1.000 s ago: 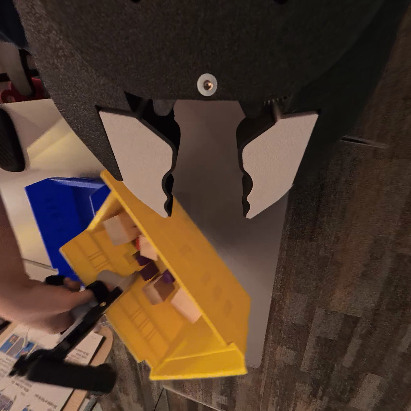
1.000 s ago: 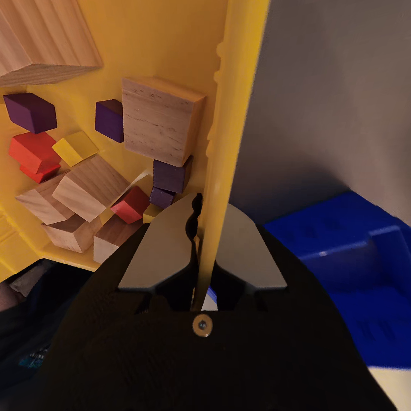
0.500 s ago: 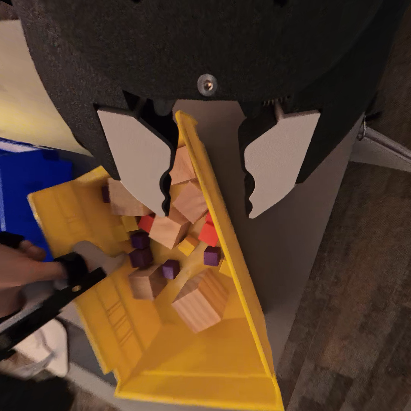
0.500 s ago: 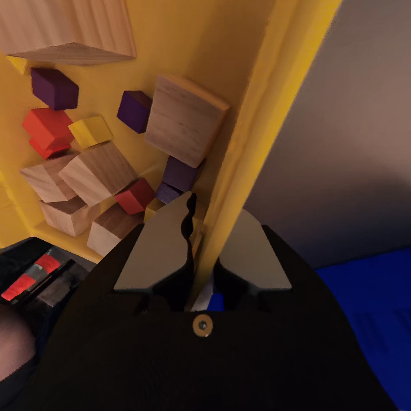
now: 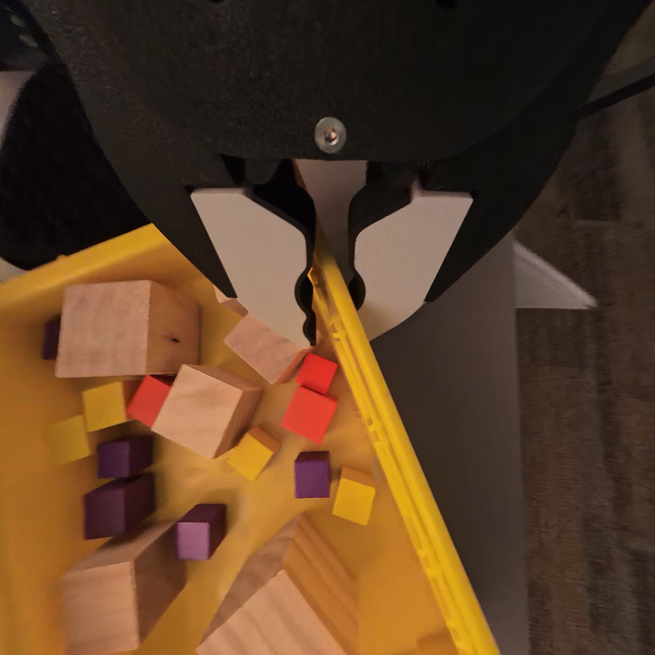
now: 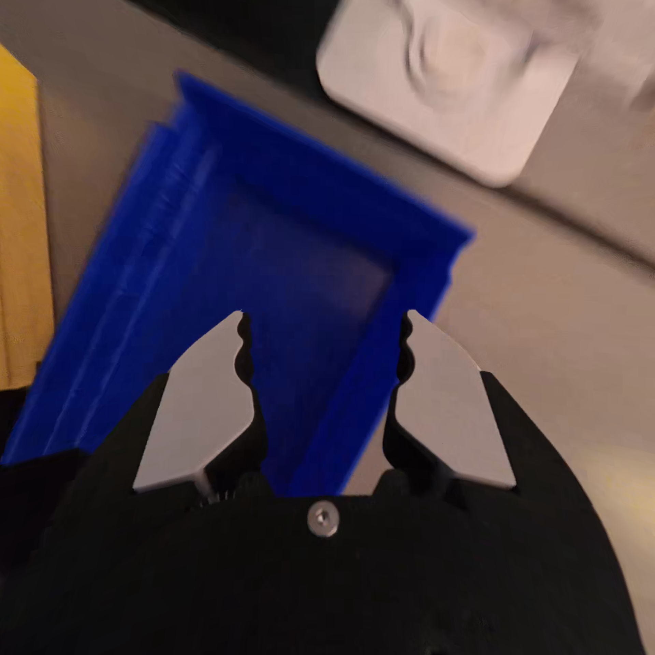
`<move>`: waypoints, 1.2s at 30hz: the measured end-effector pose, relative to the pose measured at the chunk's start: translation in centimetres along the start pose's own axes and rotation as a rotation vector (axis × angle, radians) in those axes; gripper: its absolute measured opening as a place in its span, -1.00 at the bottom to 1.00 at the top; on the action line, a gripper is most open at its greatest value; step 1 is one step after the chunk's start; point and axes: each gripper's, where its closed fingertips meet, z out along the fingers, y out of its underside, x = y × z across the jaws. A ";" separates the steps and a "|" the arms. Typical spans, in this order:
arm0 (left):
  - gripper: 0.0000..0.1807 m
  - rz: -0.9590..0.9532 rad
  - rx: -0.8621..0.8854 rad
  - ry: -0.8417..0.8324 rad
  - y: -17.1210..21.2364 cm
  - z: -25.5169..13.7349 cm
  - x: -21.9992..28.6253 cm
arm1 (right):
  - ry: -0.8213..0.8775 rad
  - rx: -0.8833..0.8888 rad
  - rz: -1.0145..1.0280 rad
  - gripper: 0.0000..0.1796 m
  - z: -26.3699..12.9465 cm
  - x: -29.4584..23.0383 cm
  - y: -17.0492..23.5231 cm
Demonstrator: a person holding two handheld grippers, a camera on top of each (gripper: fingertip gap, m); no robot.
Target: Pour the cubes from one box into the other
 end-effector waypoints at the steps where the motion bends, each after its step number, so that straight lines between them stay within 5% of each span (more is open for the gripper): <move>1: -0.89 0.031 -0.012 -0.033 -0.5 0.2 -0.5 | -0.048 -0.084 0.082 -0.09 0.8 1.3 2.2; 5: -0.94 0.087 -0.032 -0.027 -2.5 1.2 0.0 | -0.128 -0.280 0.162 -0.18 3.6 2.2 8.0; 7: -0.94 0.107 -0.057 -0.025 -3.1 1.5 1.0 | -0.168 -0.389 0.134 -0.39 4.5 1.0 10.1; 9: -0.94 0.131 -0.092 -0.031 -3.5 1.8 2.3 | -0.066 -0.414 0.095 -0.85 5.0 2.8 10.7; 10: -0.94 0.158 -0.111 -0.025 -3.7 1.9 3.2 | -0.099 -0.416 0.148 -0.89 5.1 2.8 10.6; 14: -0.94 0.186 -0.141 0.009 -4.8 2.6 6.2 | -0.211 -0.422 0.293 -0.91 5.2 3.9 10.5; 29: -0.95 0.186 -0.117 0.027 -4.2 2.6 9.2 | -0.064 -0.410 0.380 -0.92 1.8 24.1 17.4; 36: -0.95 0.109 -0.124 -0.017 -3.8 2.5 9.6 | -0.034 -0.400 0.424 -0.92 -0.1 29.5 21.1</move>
